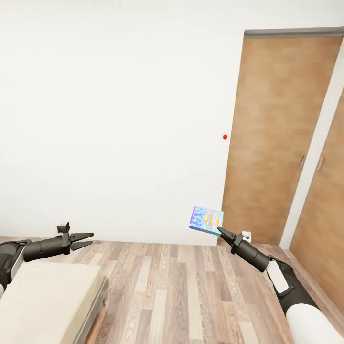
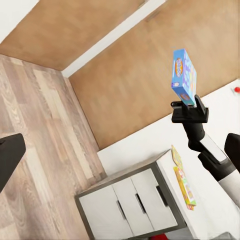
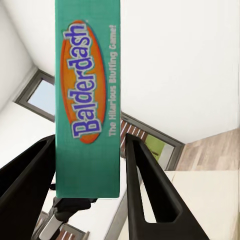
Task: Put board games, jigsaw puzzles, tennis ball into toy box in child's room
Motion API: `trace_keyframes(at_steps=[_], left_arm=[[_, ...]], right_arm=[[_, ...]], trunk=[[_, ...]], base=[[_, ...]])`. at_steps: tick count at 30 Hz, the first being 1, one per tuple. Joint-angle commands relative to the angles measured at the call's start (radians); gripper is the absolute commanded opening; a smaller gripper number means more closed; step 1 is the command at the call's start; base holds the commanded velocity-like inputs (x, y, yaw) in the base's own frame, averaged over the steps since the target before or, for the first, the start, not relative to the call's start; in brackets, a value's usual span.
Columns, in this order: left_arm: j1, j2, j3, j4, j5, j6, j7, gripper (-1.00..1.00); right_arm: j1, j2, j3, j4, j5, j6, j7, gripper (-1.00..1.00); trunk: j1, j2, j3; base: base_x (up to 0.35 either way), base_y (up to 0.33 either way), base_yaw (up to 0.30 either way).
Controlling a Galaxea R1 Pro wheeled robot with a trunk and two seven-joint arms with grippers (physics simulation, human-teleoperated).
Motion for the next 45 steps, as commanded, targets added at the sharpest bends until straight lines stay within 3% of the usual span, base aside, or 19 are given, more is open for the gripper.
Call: trace_keyframes(at_steps=[1,45], left_arm=[[0.0,0.0,0.004,0.0,-0.006,0.01,-0.006,1.0],[0.0,0.001,0.003,-0.001,-0.007,0.012,-0.006,1.0]], right_arm=[[-0.001,0.0,-0.001,0.001,-0.006,0.008,0.001,-1.0],[-0.001,0.0,-0.022,0.001,-0.006,0.008,0.001,-1.0]], trunk=[[0.0,-0.001,0.0],[0.0,-0.001,0.038]], base=[[0.0,0.0,-0.253],[-0.002,0.0,-0.253]])
